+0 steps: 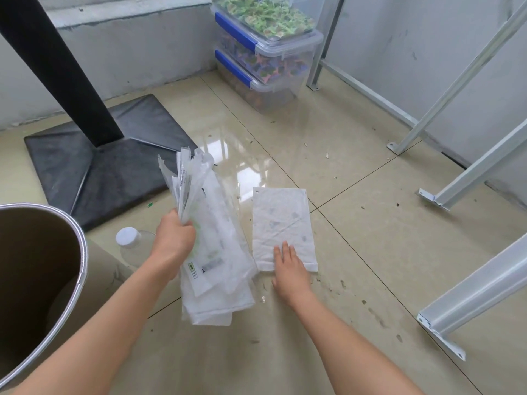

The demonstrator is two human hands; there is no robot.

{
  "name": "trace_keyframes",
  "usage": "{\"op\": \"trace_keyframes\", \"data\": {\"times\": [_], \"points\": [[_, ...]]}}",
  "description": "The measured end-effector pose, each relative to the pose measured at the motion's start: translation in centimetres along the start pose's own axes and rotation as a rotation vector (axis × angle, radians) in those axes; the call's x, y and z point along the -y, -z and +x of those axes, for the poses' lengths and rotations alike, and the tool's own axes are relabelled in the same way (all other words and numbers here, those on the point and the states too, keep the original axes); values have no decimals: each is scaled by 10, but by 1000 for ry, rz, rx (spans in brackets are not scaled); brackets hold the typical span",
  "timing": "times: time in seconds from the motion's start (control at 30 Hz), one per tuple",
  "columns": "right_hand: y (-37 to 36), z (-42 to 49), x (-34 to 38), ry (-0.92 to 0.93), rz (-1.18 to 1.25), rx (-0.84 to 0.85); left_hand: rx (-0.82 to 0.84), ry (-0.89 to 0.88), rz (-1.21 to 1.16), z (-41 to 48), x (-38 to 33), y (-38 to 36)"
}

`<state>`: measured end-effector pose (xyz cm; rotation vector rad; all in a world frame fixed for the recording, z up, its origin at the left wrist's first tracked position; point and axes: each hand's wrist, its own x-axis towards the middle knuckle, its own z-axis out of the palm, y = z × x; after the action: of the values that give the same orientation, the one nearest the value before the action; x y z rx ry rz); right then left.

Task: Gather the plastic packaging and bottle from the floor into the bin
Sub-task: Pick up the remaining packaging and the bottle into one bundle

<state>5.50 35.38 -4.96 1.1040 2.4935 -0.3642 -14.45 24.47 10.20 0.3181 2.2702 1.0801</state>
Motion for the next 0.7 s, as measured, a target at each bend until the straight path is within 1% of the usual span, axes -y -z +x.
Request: {"op": "trace_keyframes", "data": {"times": [0.07,0.13,0.2,0.27,0.33,0.4,0.47,0.5,0.57,0.6,0.63,0.67,0.7], "points": [[0,-2,4,31,-115,-33,28,28,-55,0,3,-1],[0,-4,5,37,-164,-59,52,54,-92,-3,6,-3],[7,-3,0,17,-121,-82,63,62,-112,-7,8,-5],[19,-1,-6,-24,-27,-120,68,72,-120,-11,9,-5],[32,-4,-13,-126,156,-147,78,90,-120,-14,11,-5],[40,-9,-22,-274,439,-223,103,110,-124,-19,13,-5],[55,-20,-23,-392,713,-359,112,136,-159,-24,13,-4],[64,-27,-21,-405,840,-452,112,150,-185,-27,13,-4],[89,-45,-11,-305,1033,-604,122,187,-255,-34,9,-3],[102,-57,-4,-215,1108,-633,144,209,-308,-38,6,-2],[114,-70,4,-98,1165,-630,169,231,-365,-42,3,-1],[123,-82,12,26,1169,-616,196,257,-421,-46,0,0],[130,-93,20,147,1118,-609,224,284,-475,-50,-3,1]]}}
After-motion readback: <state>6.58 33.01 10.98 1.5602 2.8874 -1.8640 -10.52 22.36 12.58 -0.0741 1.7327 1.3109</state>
